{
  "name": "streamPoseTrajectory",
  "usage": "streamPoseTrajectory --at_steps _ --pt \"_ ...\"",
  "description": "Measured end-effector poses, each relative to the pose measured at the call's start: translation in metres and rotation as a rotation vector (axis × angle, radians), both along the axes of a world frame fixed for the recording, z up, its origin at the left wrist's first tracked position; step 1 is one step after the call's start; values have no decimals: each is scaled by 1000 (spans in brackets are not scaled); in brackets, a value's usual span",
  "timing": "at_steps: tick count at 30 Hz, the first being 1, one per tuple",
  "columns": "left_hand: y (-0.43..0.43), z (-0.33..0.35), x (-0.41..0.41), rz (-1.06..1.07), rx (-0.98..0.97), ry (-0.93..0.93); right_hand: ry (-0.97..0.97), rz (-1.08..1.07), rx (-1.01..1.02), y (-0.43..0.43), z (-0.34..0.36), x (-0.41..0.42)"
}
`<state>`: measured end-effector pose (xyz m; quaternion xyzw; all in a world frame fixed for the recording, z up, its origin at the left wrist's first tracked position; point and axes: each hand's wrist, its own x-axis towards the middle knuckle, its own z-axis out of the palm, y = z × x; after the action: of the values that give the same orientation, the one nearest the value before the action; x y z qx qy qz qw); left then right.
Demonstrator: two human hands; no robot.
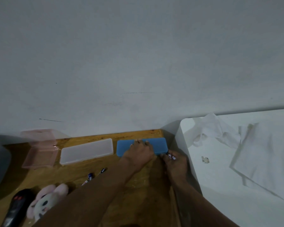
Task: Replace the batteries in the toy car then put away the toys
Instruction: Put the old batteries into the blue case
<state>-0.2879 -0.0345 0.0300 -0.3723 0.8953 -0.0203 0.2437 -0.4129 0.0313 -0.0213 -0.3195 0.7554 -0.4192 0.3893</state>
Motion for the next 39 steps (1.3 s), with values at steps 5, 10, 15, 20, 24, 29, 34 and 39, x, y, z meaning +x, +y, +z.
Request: streamPoseTrajectory --at_steps 5,10,15,20,24,29,34,39 --pt "-21 29 6 26 135 99 -25 14 -3 1 8 -2" --pt "-58 38 22 178 314 273 3 25 81 0 10 -4" --pt "-68 33 30 205 307 309 -20 -113 146 3 30 5" --pt "-67 33 31 235 311 338 -870 -281 196 -22 58 19" --pt "-62 31 28 208 276 329 -1015 -334 236 -48 64 31" --pt "-58 32 26 166 262 313 -993 -342 287 -65 64 44" --pt "-58 32 28 158 258 312 -935 -310 312 -68 67 42" --pt "-55 33 30 167 256 312 -874 -331 237 -54 68 36"
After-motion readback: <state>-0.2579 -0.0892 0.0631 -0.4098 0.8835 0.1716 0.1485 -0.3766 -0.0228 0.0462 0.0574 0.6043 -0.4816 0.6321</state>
